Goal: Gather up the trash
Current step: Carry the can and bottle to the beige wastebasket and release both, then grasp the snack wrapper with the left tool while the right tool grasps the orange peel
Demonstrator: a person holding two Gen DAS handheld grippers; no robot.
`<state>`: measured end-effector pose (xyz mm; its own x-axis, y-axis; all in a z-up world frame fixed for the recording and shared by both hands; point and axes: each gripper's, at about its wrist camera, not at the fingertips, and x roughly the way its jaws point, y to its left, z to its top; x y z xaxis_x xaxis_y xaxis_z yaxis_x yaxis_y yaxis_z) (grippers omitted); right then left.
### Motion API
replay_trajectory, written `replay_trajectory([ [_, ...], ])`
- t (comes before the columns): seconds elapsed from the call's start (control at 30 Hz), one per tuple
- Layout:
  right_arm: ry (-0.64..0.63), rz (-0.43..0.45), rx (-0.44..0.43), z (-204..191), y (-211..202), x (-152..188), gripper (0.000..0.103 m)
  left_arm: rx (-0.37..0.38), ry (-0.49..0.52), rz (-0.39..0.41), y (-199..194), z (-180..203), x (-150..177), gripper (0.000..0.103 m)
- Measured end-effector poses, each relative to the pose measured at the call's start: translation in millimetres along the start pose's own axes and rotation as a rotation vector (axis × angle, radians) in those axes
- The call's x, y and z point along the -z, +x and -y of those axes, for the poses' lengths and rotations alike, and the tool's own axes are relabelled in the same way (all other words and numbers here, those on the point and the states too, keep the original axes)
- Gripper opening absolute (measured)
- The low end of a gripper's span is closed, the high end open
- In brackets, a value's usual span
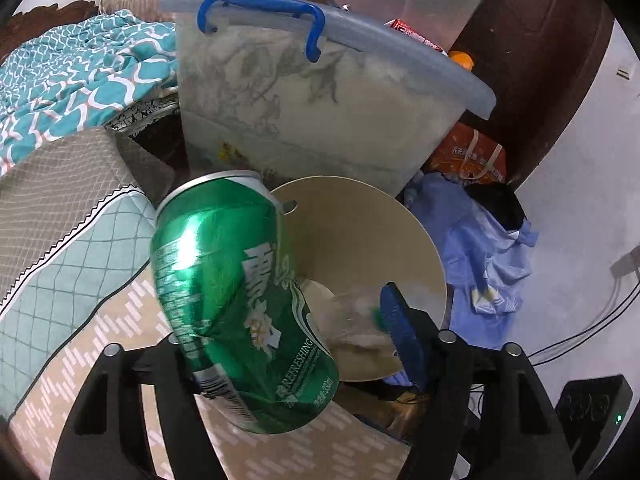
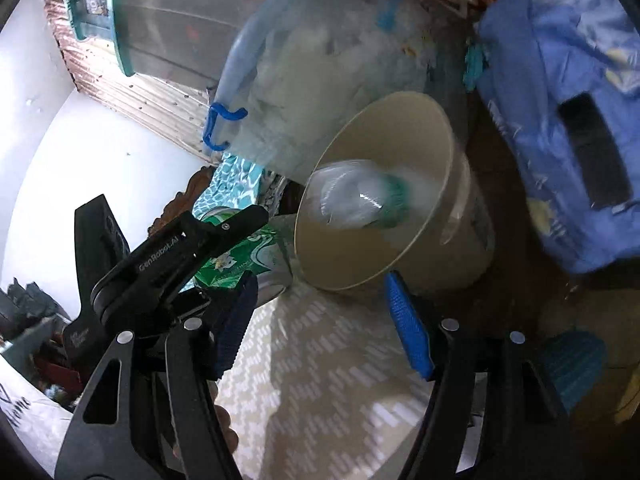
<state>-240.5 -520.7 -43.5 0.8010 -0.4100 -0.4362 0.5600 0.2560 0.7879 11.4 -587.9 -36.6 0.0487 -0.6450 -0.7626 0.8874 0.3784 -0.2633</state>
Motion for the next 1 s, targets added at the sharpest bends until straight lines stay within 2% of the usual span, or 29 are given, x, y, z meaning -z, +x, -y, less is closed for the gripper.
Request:
replay_trajectory([
  [0.13,-0.005,0.007,0.009,-1,0,9,0.067,0.027,0.028,-0.013,0,3,2,0.071],
  [0.2,-0.003,0.016,0.014,-1,-3,15,0.067,0.063,0.088,-0.051,0,11,5,0.083],
  [0.3,-0.011,0.023,0.020,-2,-6,22,0.067,0.079,0.150,-0.054,-7,21,5,0.093],
  [0.57,-0.054,0.028,0.025,-10,-10,30,0.067,0.149,0.185,-0.028,-31,31,-13,0.094],
  [0.73,-0.083,0.048,0.021,-17,-16,30,0.067,0.220,0.122,0.009,-64,21,-17,0.094],
  [0.83,-0.111,0.054,0.000,-26,-19,33,0.067,0.235,0.057,0.042,-95,1,-4,0.094],
  [1.0,-0.185,0.015,-0.033,-48,-12,48,0.058,0.151,-0.007,0.068,-144,-45,42,0.094],
])
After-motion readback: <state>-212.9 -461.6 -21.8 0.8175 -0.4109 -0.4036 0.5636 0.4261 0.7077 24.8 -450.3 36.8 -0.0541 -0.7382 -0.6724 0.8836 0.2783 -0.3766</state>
